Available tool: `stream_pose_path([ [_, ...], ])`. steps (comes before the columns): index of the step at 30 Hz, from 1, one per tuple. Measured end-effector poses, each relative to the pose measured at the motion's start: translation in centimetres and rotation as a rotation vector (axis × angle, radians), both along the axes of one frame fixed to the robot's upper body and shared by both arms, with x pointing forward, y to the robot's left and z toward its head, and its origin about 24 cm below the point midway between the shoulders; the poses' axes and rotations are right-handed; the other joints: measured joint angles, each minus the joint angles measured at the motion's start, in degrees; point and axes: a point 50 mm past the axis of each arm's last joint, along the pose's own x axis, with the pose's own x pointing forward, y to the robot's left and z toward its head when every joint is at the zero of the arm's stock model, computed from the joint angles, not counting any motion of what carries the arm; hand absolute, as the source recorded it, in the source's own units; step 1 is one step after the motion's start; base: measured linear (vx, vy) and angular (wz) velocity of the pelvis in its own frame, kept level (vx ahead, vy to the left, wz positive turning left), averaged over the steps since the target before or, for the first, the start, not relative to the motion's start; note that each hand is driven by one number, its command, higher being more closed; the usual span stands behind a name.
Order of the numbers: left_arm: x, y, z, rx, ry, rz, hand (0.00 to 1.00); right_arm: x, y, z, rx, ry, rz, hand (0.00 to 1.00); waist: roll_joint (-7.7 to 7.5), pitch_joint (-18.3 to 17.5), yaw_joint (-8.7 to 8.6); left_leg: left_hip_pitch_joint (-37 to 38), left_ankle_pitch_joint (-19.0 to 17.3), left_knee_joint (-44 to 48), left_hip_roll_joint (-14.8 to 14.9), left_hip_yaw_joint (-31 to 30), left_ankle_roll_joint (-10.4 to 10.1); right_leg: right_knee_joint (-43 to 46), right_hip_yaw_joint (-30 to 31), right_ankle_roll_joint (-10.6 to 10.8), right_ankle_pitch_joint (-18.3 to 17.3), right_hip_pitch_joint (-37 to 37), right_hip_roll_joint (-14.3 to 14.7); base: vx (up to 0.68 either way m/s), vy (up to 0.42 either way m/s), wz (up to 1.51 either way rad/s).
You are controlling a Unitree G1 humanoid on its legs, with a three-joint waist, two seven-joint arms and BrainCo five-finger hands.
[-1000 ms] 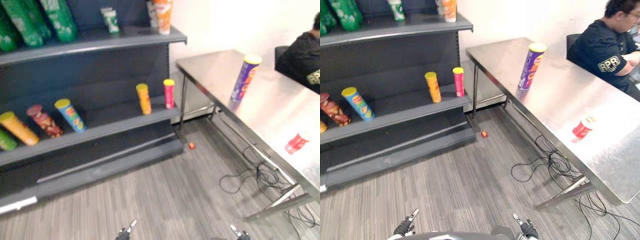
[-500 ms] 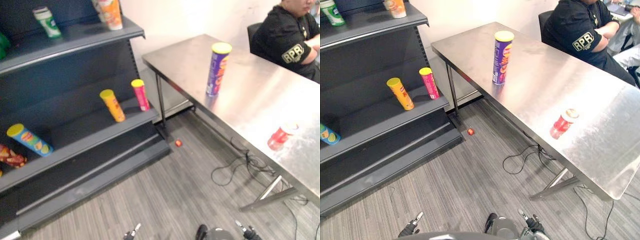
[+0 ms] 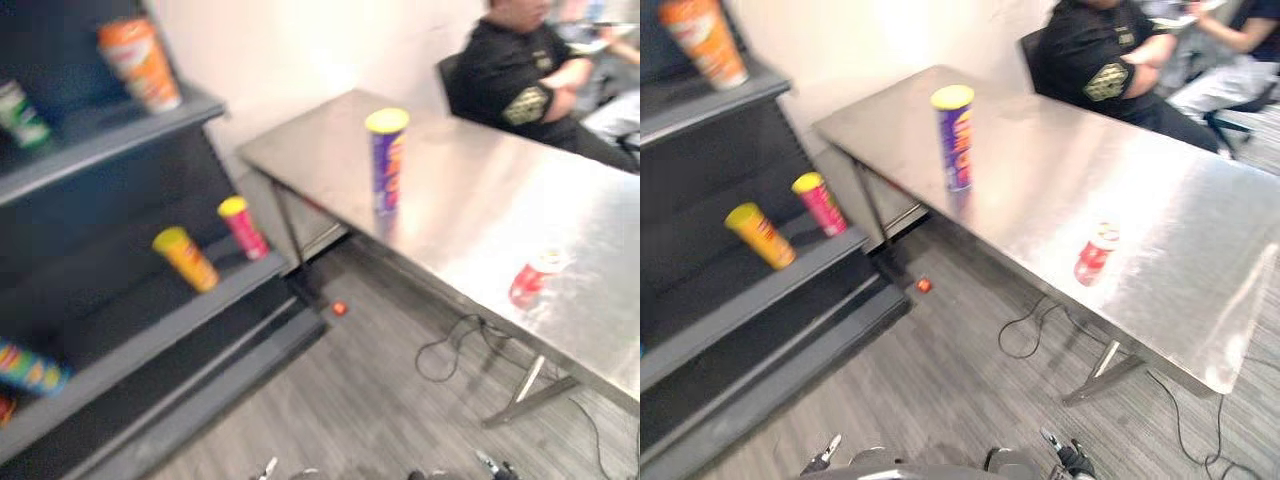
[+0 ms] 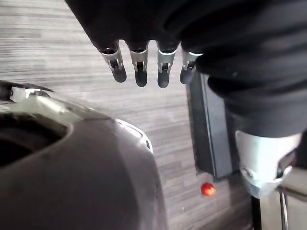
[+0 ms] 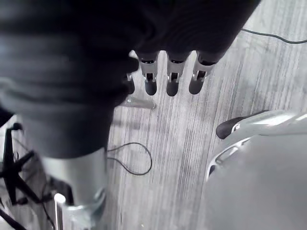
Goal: Put the gum and the chips on the shelf.
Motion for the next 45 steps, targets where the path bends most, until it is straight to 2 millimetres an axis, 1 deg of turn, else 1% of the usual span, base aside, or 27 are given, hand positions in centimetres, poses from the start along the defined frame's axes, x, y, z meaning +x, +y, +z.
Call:
stream_pose_path([
  [1,0.1,0.0,0.0,0.001,-0.004,0.001,0.0,-0.2,0.0,0.0,-0.001,0.006,-0.005,0.0,-0.12,0.1,0.05,-1.8,-2.1,-3.5,-0.5,-0.5,0.4,-0.7,2.8,0.1,0.0,1.1,-0.4,0.23,0.083,-1.25],
  [3,0.1,0.2,0.1,0.006,-0.01,0.007,0.0,-0.5,0.1,-0.1,0.0,0.016,-0.017,0.0,-0.45,0.2,0.2,-2.7,-3.1,-13.2,-0.8,-1.1,0.3,-0.9,7.0,1.8,-0.7,2.0,-1.4,0.27,0.233,-1.22],
  [5,0.0,0.2,0.1,0.012,-0.016,0.023,0.0,-0.5,0.2,-0.1,0.0,0.007,-0.024,0.0,-0.52,0.1,0.19,-1.7,-2.3,-27.8,-1.2,-3.7,0.2,-0.9,10.7,3.5,-1.7,2.6,-2.3,0.2,0.251,-1.06],
  [7,-0.2,0.1,0.1,0.018,-0.01,0.06,0.0,-0.3,0.2,0.0,-0.007,-0.001,-0.015,0.0,-0.46,0.1,0.08,-0.3,1.2,-41.3,-2.2,-9.2,-0.1,-0.9,14.1,6.1,-3.2,3.1,-3.5,0.28,0.394,-0.88],
  [8,-0.6,0.0,0.0,0.02,0.002,0.078,0.0,-0.4,0.1,0.1,-0.012,-0.003,-0.016,0.0,-0.3,-0.3,0.02,0.7,5.3,-44.1,-2.7,-11.7,-2.7,-0.8,15.7,8.0,-4.1,3.5,-4.2,0.39,0.51,-0.92],
  [9,-0.8,0.4,0.1,0.032,0.004,0.094,0.0,-0.7,0.4,-0.1,0.001,0.003,-0.032,0.0,-1.01,-1.0,0.19,1.3,6.0,-43.4,-4.2,-10.7,-2.7,-0.9,16.8,9.1,-3.8,3.6,-5.7,0.41,0.478,-0.85],
  [10,-1.1,1.3,0.2,0.059,0.007,0.093,0.0,-0.8,1.3,-0.2,0.027,0.0,-0.044,0.0,-3.2,-2.0,0.0,2.1,4.7,-43.7,-5.8,-8.1,-1.8,-1.3,16.7,9.1,-2.5,3.3,-7.5,0.34,0.348,-0.77],
  [11,-1.2,1.7,0.3,0.071,0.011,0.09,0.0,-0.8,1.9,-0.4,0.044,0.001,-0.051,0.0,-4.41,-2.5,0.02,2.9,3.8,-43.7,-6.5,-6.4,-1.8,-1.6,16.2,8.7,-1.5,3.1,-8.4,0.24,0.222,-0.69],
  [14,-1.3,2.3,0.2,0.085,0.043,0.028,0.0,-0.7,2.4,-0.5,0.064,0.011,-0.054,0.0,-5.17,-3.6,0.09,6.5,2.2,-43.8,-7.1,-1.6,-0.6,-3.0,17.7,8.5,3.9,3.1,-9.2,0.27,0.276,-0.93],
  [15,-1.1,2.2,0.2,0.094,0.056,-0.045,0.0,-0.3,2.4,-0.5,0.064,0.005,-0.046,0.0,-4.74,-4.1,0.12,7.4,2.2,-43.8,-6.8,0.2,-0.5,-3.5,17.1,8.5,7.2,1.8,-9.1,0.16,0.189,-1.06],
  [16,-1.0,2.1,0.2,0.097,0.059,-0.074,0.0,-0.1,2.4,-0.5,0.064,0.002,-0.041,0.0,-4.43,-4.3,0.21,7.6,2.2,-43.9,-6.5,0.9,-0.5,-3.6,16.0,8.4,8.5,1.2,-9.1,0.16,0.174,-1.1],
  [17,-0.8,2.0,0.2,0.1,0.062,-0.114,0.0,0.2,2.4,-0.5,0.063,-0.001,-0.034,0.0,-4.01,-4.3,0.39,8.0,2.2,-43.9,-6.2,2.1,-0.5,-3.7,13.1,8.4,10.0,0.4,-9.2,0.12,0.103,-1.05],
  [18,-0.5,1.9,0.2,0.104,0.063,-0.162,0.0,0.4,2.2,-0.5,0.059,0.003,-0.023,0.0,-3.35,-4.3,0.49,8.8,2.3,-44.2,-5.9,3.6,-0.4,-3.7,6.9,8.1,11.5,-0.4,-9.4,0.1,0.081,-1.01],
  [20,-0.3,1.5,0.2,0.101,0.063,-0.197,0.0,0.3,1.8,-0.4,0.043,0.014,-0.019,0.0,-2.69,-4.4,1.08,10.6,2.3,-45.3,-6.4,4.7,-0.4,-4.1,-1.7,7.7,11.8,-0.4,-10.2,0.08,0.032,-0.92],
  [26,0.1,0.3,-0.1,0.07,0.071,-0.284,0.0,-2.2,-0.5,-0.4,0.001,0.081,-0.103,0.0,-0.14,-4.5,0.98,13.3,2.3,-47.2,-6.9,3.4,-0.4,-8.7,-4.0,7.8,11.8,2.6,-9.8,0.0,-0.047,-0.2],
  [27,0.1,-0.1,-0.1,0.058,0.066,-0.285,0.0,-3.2,-1.0,-0.5,-0.008,0.102,-0.18,0.0,0.68,-4.4,1.02,13.4,2.4,-50.5,-6.9,0.9,-0.5,-11.6,-6.2,8.3,11.4,3.4,-8.9,-0.17,-0.134,0.17],
  [30,0.0,0.4,-0.1,0.067,0.069,-0.252,0.0,-3.3,-1.3,-0.4,-0.012,0.097,-0.236,0.0,-0.95,-3.8,1.21,14.3,3.8,-53.6,-7.7,0.9,-0.9,-13.6,-6.7,10.0,10.7,3.4,-9.1,-0.22,-0.096,-0.01],
  [32,-0.3,0.7,0.0,0.072,0.073,-0.246,0.0,-3.8,-1.8,-0.3,-0.021,0.098,-0.295,0.0,-1.31,-3.9,0.96,14.7,4.8,-55.4,-7.8,0.8,-1.1,-13.8,-6.9,10.2,10.1,3.2,-9.1,-0.17,-0.052,0.02],
  [35,-0.8,0.9,0.0,0.08,0.08,-0.232,0.0,-5.3,-4.4,0.4,-0.055,0.061,-0.586,0.0,-1.88,-4.2,0.88,14.3,5.1,-57.3,-8.3,-0.1,-1.0,-14.6,-6.8,10.2,10.1,2.4,-8.9,-0.13,-0.01,-0.06],
  [36,-0.9,1.1,0.0,0.084,0.08,-0.223,0.0,-5.1,-5.2,0.6,-0.064,0.04,-0.641,0.0,-2.02,-4.2,0.75,14.0,5.1,-57.5,-8.3,-0.1,-1.0,-14.7,-6.7,10.2,10.1,2.1,-8.9,-0.06,0.005,-0.13],
  [38,-1.7,1.4,0.0,0.088,0.091,-0.181,0.0,-5.1,-8.3,1.8,-0.11,-0.038,-0.852,0.0,-2.86,-4.6,-0.61,12.9,5.3,-58.1,-8.4,0.0,-1.2,-15.0,-6.6,10.6,10.4,0.9,-9.0,0.0,0.007,-0.05],
  [39,-2.1,1.6,0.0,0.086,0.097,-0.147,0.0,-5.3,-10.2,2.7,-0.141,-0.088,-0.954,0.0,-3.35,-5.0,-0.63,12.6,6.3,-58.9,-8.5,0.7,-1.3,-14.9,-6.3,11.0,11.0,0.0,-9.0,0.02,0.003,-0.06],
  [40,-2.2,1.6,0.0,0.086,0.097,-0.129,0.0,-5.3,-10.9,3.1,-0.155,-0.114,-1.001,0.0,-3.57,-5.2,-0.63,12.5,6.5,-59.2,-8.5,1.1,-1.3,-14.9,-6.2,11.0,11.3,-0.3,-9.0,0.06,0.001,-0.14],
  [42,-2.7,1.7,0.0,0.085,0.103,-0.079,0.0,-4.0,-14.0,5.2,-0.238,-0.228,-1.071,0.0,-3.95,-5.9,-0.75,13.1,7.7,-60.2,-8.4,1.9,-1.2,-14.7,-5.6,10.6,12.6,-1.2,-8.5,0.13,0.003,-0.17],
  [43,-2.8,1.7,0.0,0.083,0.103,-0.066,0.0,-3.3,-14.8,5.9,-0.271,-0.256,-1.062,0.0,-4.04,-6.0,-0.72,13.4,7.8,-60.2,-8.3,2.7,-1.2,-14.5,-4.9,10.4,12.7,-1.3,-8.4,0.13,0.004,-0.27],
  [44,-2.8,1.6,0.0,0.082,0.104,-0.052,0.0,-2.0,-15.8,7.2,-0.322,-0.308,-1.031,0.0,-4.08,-6.1,-0.68,13.7,7.7,-60.2,-8.3,3.1,-1.2,-14.4,-4.4,10.4,12.7,-1.4,-8.4,0.09,0.003,-0.31],
  [45,-2.9,1.7,0.0,0.087,0.107,-0.04,0.0,-0.1,-17.2,9.5,-0.412,-0.39,-0.977,0.0,-4.05,-6.1,-0.72,14.3,7.6,-60.2,-8.3,4.2,-1.3,-14.3,-3.9,10.4,12.7,-1.3,-8.4,0.08,0.0,-0.34],
])
